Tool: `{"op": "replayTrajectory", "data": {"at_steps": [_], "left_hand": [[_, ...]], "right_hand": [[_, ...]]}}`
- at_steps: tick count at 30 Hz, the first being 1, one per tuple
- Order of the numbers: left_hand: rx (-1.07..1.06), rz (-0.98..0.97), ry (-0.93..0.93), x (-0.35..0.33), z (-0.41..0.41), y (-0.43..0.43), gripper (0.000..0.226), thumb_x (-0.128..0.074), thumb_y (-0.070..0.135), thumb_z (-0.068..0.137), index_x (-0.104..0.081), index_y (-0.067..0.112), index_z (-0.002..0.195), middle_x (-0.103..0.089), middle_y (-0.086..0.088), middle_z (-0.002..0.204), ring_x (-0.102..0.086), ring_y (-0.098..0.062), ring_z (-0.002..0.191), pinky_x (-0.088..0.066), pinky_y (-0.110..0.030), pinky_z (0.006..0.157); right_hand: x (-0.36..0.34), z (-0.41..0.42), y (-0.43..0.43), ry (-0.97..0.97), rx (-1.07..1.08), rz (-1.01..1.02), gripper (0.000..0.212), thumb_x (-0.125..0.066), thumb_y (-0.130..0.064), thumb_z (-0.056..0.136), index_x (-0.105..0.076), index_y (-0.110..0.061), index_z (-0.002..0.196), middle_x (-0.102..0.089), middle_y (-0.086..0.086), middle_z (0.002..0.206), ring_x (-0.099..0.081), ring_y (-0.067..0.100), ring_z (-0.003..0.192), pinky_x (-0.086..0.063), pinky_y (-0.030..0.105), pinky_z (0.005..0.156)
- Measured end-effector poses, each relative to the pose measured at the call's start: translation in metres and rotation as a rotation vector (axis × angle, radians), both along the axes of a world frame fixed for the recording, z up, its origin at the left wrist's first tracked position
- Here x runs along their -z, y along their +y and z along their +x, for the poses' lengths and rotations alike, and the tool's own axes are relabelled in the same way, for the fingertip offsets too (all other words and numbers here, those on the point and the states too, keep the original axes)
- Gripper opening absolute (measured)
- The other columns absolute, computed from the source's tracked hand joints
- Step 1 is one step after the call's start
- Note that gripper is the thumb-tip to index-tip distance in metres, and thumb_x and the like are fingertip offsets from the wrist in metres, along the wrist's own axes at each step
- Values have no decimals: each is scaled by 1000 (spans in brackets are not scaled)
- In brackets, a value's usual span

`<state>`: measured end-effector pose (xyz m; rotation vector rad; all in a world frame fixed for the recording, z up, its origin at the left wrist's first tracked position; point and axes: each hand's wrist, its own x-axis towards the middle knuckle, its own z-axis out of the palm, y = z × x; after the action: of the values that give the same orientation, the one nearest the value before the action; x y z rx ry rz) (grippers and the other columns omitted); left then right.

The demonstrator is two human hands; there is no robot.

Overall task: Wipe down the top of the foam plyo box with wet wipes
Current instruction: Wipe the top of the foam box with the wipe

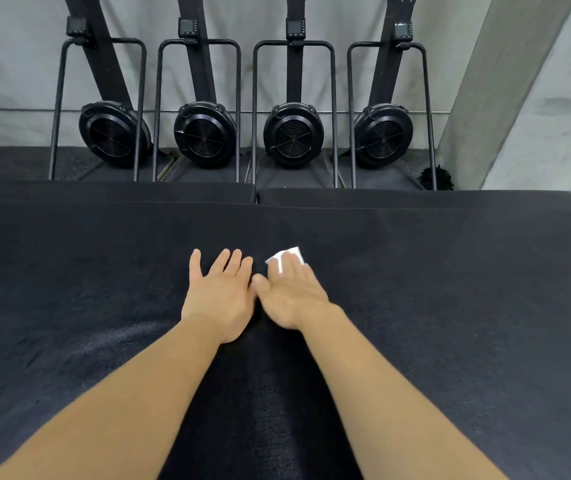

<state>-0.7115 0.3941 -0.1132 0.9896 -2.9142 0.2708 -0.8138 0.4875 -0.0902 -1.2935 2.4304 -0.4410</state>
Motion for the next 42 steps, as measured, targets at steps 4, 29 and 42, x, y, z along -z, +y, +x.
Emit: {"op": "replayTrajectory", "data": {"at_steps": [4,29,42], "left_hand": [[4,-17,-42,0,0,-1,60,-18,39,100,-4,18,155,-3,-2,163,3,-20,150,15,-59,112],[-13,30,12,-1,-2,0,57,-8,42,101,-9,20,154,-6,1,163,1,-17,150,13,-56,114],[-22,12,-2,2,-2,-2,59,-4,45,101,-10,22,154,-6,3,163,1,-16,150,13,-55,114]], "right_hand": [[-1,4,-2,-23,-111,9,60,-12,-45,105,-14,-20,159,-2,0,166,0,13,151,-2,36,123],[1,2,27,66,13,-51,55,-25,-47,102,-29,-20,150,-24,-2,151,-24,20,137,-18,34,118],[-1,-65,57,43,118,-73,45,-27,-43,99,-38,-32,141,-30,-12,141,-32,17,107,-30,33,104]]}}
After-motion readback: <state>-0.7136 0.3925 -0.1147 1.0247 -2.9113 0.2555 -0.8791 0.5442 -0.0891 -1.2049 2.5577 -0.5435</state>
